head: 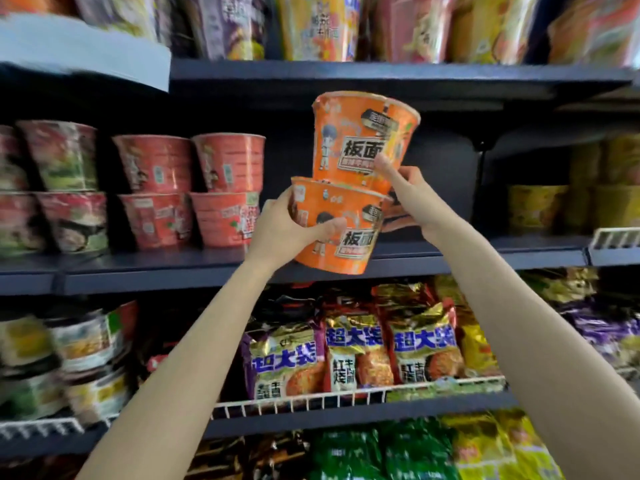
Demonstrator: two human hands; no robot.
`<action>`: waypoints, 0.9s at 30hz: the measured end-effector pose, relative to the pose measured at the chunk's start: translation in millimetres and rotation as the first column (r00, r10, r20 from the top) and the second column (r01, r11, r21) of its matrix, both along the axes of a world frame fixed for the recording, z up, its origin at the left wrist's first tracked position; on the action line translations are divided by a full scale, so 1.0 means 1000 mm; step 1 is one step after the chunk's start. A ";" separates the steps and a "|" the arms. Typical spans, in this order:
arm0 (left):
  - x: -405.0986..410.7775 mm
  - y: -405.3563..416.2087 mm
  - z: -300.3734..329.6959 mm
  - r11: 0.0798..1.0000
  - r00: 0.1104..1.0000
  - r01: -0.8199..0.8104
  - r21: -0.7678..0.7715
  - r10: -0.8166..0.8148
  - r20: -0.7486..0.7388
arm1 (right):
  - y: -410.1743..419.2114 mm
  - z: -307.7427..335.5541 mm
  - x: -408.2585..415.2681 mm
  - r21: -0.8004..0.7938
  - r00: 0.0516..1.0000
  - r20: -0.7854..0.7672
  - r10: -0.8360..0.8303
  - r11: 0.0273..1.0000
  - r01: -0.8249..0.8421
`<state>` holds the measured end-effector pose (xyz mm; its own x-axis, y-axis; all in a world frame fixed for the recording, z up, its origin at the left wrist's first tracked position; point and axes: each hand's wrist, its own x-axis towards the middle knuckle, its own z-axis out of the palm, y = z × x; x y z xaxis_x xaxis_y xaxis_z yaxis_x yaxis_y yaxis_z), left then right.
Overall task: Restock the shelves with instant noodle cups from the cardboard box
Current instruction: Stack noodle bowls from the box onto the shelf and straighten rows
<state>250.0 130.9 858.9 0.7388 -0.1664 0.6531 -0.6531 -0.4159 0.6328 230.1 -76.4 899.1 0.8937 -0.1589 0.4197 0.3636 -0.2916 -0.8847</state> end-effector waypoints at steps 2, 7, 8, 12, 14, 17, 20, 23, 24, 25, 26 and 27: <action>0.022 -0.001 -0.001 0.999 1.000 -0.020 -0.038 0.019 -0.018 | 0.005 0.006 0.022 -0.036 1.000 -0.002 -0.008 0.999 0.008; 0.072 -0.001 -0.001 0.981 0.982 -0.171 -0.089 0.163 -0.090 | 0.023 0.013 0.071 -0.091 1.000 0.022 0.022 0.996 -0.020; 0.082 -0.002 -0.001 0.972 0.972 -0.220 -0.081 0.211 -0.104 | 0.028 0.014 0.079 -0.102 0.999 0.030 0.027 0.994 -0.024; 0.114 -0.009 -0.004 0.945 0.939 -0.318 -0.073 0.302 -0.166 | 0.037 0.012 0.121 -0.150 0.999 0.035 -0.003 0.989 0.008; 0.129 -0.011 -0.006 0.943 0.936 -0.324 -0.074 0.308 -0.172 | 0.040 0.011 0.138 -0.138 1.000 0.022 -0.007 0.990 0.010; 0.148 -0.013 -0.006 0.941 0.930 -0.333 -0.059 0.318 -0.185 | 0.047 0.010 0.145 -0.104 1.000 0.016 -0.018 0.994 0.020; 0.160 -0.011 0.000 0.943 0.925 -0.331 -0.022 0.320 -0.206 | 0.046 0.006 0.157 -0.117 1.000 0.008 -0.003 0.993 0.004; 0.160 -0.007 0.001 0.952 0.930 -0.306 0.027 0.305 -0.207 | 0.045 0.000 0.155 -0.196 0.999 0.035 -0.020 0.980 0.026; 0.156 -0.006 0.000 0.955 0.933 -0.296 0.034 0.296 -0.202 | 0.043 -0.002 0.152 -0.237 0.997 0.057 -0.049 0.970 0.061; 0.152 -0.005 -0.002 0.958 0.939 -0.286 0.025 0.285 -0.193 | 0.042 -0.006 0.147 -0.287 0.991 0.095 -0.092 0.951 0.115; 0.146 -0.004 -0.003 0.961 0.946 -0.276 -0.004 0.271 -0.175 | 0.040 -0.011 0.139 -0.338 0.978 0.156 -0.139 0.923 0.185; 0.136 -0.003 -0.004 0.961 0.953 -0.271 -0.051 0.261 -0.156 | 0.037 -0.016 0.130 -0.380 0.955 0.236 -0.181 0.887 0.262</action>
